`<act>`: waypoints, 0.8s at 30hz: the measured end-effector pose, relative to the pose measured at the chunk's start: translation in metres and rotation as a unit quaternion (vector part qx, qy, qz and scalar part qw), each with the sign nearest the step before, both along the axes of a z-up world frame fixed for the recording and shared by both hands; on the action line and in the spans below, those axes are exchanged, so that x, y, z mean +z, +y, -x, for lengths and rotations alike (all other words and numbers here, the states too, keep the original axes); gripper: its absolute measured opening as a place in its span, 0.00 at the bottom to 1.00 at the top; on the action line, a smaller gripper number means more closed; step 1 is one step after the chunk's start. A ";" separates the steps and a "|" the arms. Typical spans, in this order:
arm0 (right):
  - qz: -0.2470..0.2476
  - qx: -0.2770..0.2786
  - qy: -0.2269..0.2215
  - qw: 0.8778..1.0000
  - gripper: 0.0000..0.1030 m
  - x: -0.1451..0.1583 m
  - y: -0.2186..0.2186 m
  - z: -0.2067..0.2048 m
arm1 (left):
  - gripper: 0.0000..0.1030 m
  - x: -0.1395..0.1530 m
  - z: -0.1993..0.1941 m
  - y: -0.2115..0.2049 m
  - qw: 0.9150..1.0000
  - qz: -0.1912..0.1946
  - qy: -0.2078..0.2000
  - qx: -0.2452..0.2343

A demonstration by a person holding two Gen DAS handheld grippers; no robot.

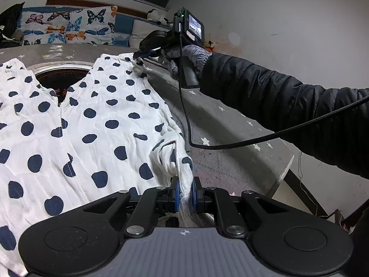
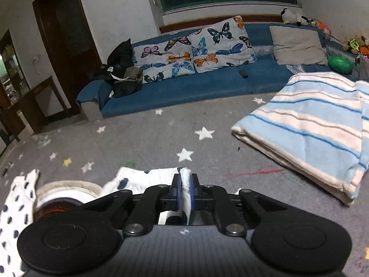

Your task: Fold clothes

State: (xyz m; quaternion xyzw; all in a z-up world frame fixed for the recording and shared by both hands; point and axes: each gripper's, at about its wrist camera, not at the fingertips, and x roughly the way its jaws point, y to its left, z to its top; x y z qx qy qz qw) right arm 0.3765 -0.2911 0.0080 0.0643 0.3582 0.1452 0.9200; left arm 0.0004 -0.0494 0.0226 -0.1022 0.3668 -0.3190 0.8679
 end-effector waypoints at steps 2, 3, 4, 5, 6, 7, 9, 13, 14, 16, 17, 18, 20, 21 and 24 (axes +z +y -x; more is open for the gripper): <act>-0.002 -0.004 -0.003 1.000 0.06 0.009 0.001 0.002 | 0.11 0.001 0.004 0.004 1.000 0.001 -0.007 0.007; -0.002 -0.005 -0.006 1.000 0.06 0.014 0.002 0.003 | 0.11 0.002 0.006 0.006 1.000 0.003 -0.011 0.011; -0.002 -0.006 -0.008 1.000 0.06 0.020 0.003 0.004 | 0.11 0.003 0.009 0.009 1.000 0.006 -0.014 0.016; -0.003 -0.006 -0.010 1.000 0.06 0.026 0.005 0.005 | 0.11 0.004 0.011 0.013 1.000 0.008 -0.017 0.021; -0.002 -0.007 -0.013 1.000 0.06 0.031 0.008 0.006 | 0.11 0.005 0.013 0.016 0.999 0.011 -0.021 0.027; 0.000 -0.007 -0.015 1.000 0.06 0.037 0.012 0.007 | 0.10 0.006 0.017 0.020 0.999 0.015 -0.025 0.033; 0.004 -0.006 -0.020 1.000 0.06 0.048 0.021 0.008 | 0.10 0.009 0.023 0.029 0.998 0.022 -0.033 0.046; 0.008 0.004 -0.032 0.999 0.06 0.070 0.048 0.010 | 0.10 0.015 0.038 0.053 0.995 0.041 -0.046 0.078; 0.010 0.010 -0.037 0.999 0.06 0.076 0.059 0.011 | 0.10 0.016 0.042 0.060 0.994 0.046 -0.048 0.088; 0.015 0.021 -0.043 0.999 0.06 0.085 0.079 0.013 | 0.10 0.018 0.051 0.074 0.991 0.056 -0.055 0.106; 0.019 0.028 -0.047 0.998 0.06 0.090 0.093 0.013 | 0.10 0.019 0.055 0.081 0.990 0.061 -0.058 0.115; 0.022 0.034 -0.049 0.998 0.06 0.093 0.106 0.014 | 0.10 0.020 0.060 0.088 0.988 0.065 -0.061 0.124; 0.028 0.046 -0.052 0.997 0.06 0.099 0.133 0.014 | 0.10 0.020 0.067 0.099 0.986 0.072 -0.063 0.139; 0.030 0.053 -0.053 0.997 0.06 0.101 0.147 0.015 | 0.10 0.020 0.070 0.104 0.984 0.076 -0.063 0.147; 0.036 0.075 -0.055 0.995 0.06 0.102 0.191 0.017 | 0.10 0.019 0.081 0.121 0.980 0.086 -0.065 0.169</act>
